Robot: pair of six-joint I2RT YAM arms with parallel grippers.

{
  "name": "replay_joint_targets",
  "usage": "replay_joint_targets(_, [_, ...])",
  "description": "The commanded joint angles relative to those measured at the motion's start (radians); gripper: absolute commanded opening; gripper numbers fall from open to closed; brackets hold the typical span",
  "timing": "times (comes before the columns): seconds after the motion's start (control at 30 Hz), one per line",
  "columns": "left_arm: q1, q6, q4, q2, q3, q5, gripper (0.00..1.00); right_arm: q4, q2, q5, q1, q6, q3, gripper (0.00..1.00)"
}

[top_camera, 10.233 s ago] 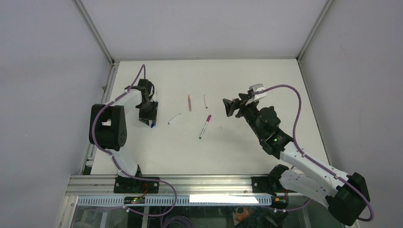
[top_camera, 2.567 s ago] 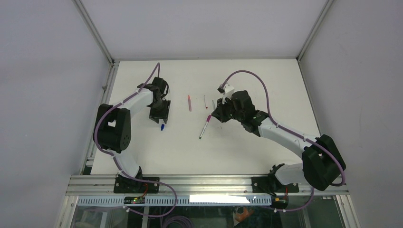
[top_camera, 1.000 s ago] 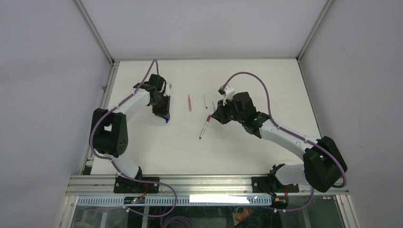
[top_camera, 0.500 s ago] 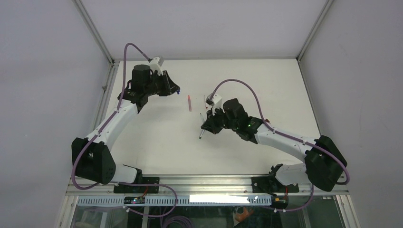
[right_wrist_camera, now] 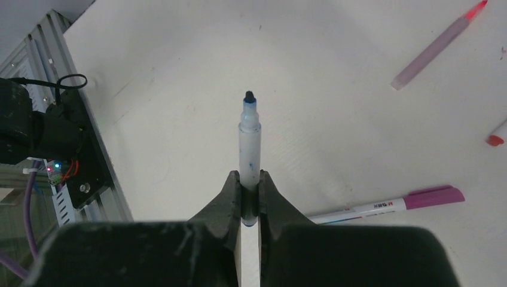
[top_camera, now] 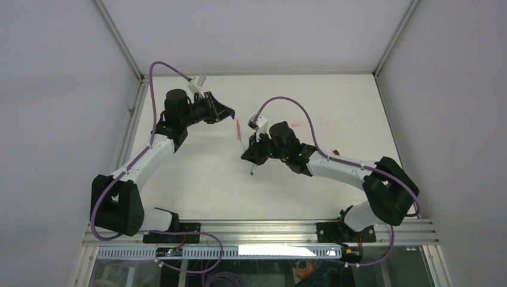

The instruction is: Insert the pens into the pen caps

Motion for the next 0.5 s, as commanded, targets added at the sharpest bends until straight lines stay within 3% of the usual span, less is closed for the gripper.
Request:
replay_joint_targets(0.0, [0.002, -0.039, 0.186, -0.07, -0.045, 0.055, 0.0, 0.197, -0.002, 0.011, 0.002, 0.059, 0.06, 0.0])
replay_joint_targets(0.47, [0.002, -0.012, 0.288, -0.099, -0.085, 0.137, 0.0, 0.262, 0.064, -0.039, -0.025, 0.134, 0.134, 0.0])
